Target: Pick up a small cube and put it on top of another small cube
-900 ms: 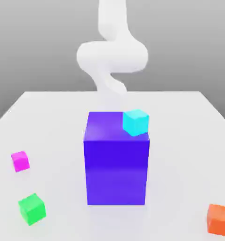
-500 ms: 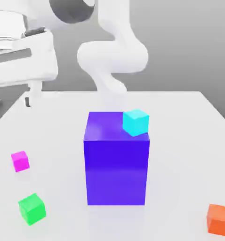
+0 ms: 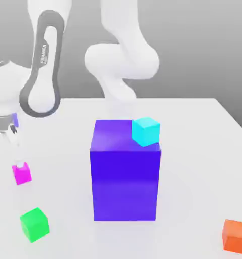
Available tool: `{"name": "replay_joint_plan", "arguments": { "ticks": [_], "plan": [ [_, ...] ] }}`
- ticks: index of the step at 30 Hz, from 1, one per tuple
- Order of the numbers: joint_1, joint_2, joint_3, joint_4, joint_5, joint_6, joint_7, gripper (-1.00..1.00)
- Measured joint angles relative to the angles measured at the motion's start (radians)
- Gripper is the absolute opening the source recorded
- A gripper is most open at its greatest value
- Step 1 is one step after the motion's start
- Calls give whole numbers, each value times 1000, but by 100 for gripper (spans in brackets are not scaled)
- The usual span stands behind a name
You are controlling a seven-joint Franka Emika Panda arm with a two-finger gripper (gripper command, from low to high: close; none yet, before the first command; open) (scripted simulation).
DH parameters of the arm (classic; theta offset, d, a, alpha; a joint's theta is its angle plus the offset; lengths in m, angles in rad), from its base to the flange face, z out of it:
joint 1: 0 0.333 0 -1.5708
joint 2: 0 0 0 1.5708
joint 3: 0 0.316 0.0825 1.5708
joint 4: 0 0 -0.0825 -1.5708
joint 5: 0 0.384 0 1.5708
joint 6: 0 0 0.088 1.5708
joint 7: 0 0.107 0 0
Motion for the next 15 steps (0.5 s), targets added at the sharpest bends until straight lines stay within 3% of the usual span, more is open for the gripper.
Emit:
{"name": "replay_joint_plan", "arguments": {
  "ticks": [8, 9, 15],
  "plan": [
    [-220, 153, 278, 45, 256, 101, -194, 0],
    [-250, 171, 314, 50, 282, 114, -213, -100],
    [-266, 179, 333, 52, 292, 119, -221, -100]
  ]
}}
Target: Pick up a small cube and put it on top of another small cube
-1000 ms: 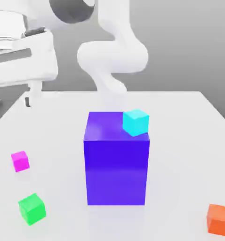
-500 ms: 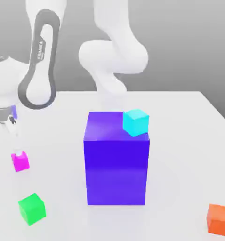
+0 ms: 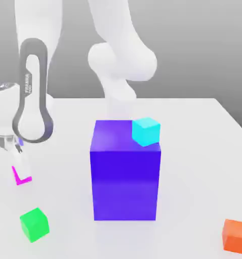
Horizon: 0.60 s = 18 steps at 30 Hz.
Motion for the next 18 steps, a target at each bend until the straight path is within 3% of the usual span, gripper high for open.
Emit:
{"name": "replay_joint_plan", "arguments": {
  "ticks": [5, 12, 15, 18],
  "plan": [
    [105, -72, -132, -19, -117, -48, 88, -100],
    [222, -208, -307, -62, -372, -130, 280, -100],
    [241, -253, -325, -69, -452, -167, 320, -100],
    [289, -256, -273, -20, -475, -219, 208, -100]
  ]
}}
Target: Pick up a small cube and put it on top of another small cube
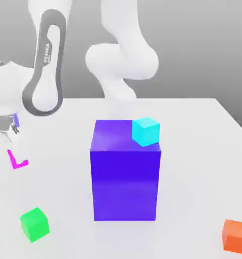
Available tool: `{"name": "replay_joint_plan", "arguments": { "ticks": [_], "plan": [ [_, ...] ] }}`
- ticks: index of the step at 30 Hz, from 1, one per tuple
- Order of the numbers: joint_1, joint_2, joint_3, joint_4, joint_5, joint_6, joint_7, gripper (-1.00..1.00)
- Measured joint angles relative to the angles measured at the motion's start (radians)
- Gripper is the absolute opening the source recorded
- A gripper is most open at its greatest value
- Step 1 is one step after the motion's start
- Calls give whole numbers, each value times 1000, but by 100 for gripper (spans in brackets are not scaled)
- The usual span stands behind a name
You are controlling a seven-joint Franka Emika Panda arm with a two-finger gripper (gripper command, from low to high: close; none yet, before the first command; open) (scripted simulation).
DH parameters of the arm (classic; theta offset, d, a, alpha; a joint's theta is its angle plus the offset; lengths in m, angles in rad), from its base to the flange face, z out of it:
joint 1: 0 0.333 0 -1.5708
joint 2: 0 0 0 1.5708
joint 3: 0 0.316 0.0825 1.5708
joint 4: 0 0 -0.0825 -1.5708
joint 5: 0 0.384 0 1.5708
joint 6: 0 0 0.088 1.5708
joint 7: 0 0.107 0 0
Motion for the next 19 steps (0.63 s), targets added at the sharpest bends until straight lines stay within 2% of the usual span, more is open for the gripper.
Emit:
{"name": "replay_joint_plan", "arguments": {
  "ticks": [9, 14, 15, 19],
  "plan": [
    [161, 16, 181, 186, -62, -165, -425, -100],
    [152, 144, 245, 224, 8, -77, -548, -100],
    [140, 179, 261, 226, 29, -46, -564, 100],
    [140, 179, 261, 226, 29, -46, -564, 100]
  ]
}}
